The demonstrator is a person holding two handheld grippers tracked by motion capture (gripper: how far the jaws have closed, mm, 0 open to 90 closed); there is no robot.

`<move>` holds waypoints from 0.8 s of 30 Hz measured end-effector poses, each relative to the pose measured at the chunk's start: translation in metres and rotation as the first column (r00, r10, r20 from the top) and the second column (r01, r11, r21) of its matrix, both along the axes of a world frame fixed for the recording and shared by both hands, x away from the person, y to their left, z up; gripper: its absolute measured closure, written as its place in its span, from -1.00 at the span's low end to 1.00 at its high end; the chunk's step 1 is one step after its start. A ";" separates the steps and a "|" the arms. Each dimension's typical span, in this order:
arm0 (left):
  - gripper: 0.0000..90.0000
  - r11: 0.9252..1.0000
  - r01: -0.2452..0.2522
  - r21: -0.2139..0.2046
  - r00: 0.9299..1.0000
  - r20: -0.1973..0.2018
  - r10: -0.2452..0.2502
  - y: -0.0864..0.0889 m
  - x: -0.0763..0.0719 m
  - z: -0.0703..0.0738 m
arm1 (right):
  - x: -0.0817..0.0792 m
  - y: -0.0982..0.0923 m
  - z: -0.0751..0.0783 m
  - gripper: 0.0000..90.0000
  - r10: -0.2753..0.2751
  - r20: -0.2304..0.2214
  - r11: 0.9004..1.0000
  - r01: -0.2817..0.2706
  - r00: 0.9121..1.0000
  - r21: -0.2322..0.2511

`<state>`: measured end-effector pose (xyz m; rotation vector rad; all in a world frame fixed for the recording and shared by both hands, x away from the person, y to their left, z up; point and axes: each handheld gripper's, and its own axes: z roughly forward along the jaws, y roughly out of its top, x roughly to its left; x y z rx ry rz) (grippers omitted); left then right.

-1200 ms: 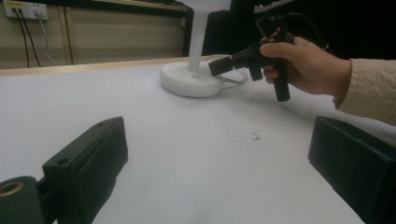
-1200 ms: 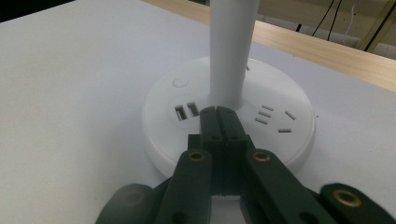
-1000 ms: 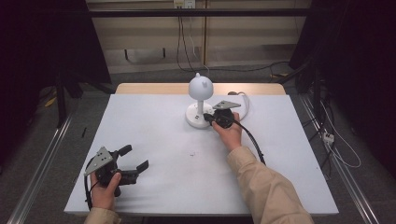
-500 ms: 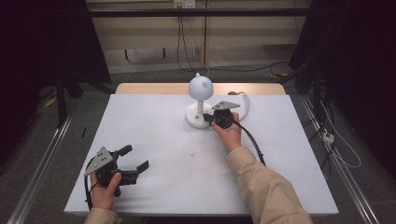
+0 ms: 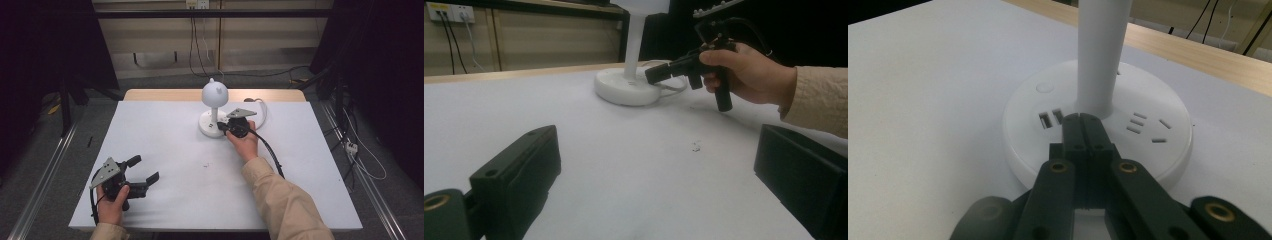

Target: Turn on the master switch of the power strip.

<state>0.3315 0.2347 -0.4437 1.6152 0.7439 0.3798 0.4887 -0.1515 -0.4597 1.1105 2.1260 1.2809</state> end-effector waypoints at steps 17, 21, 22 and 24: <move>-0.90 1.000 0.001 -0.001 1.000 0.003 -0.001 0.000 -0.001 0.001 | 0.000 0.000 -0.001 1.00 -0.002 -0.002 1.000 0.002 1.000 -0.001; -0.90 1.000 -0.002 -0.002 1.000 0.006 0.002 0.001 -0.001 0.001 | 0.001 -0.001 -0.001 1.00 -0.004 -0.008 1.000 0.004 1.000 0.011; -0.90 1.000 -0.002 -0.003 1.000 0.006 0.002 0.001 -0.001 0.001 | 0.001 -0.001 -0.001 1.00 -0.003 -0.008 1.000 0.003 1.000 0.009; -0.90 1.000 -0.003 -0.002 1.000 0.006 0.003 0.001 -0.001 0.001 | 0.001 -0.001 -0.001 1.00 -0.002 -0.008 1.000 0.003 1.000 0.011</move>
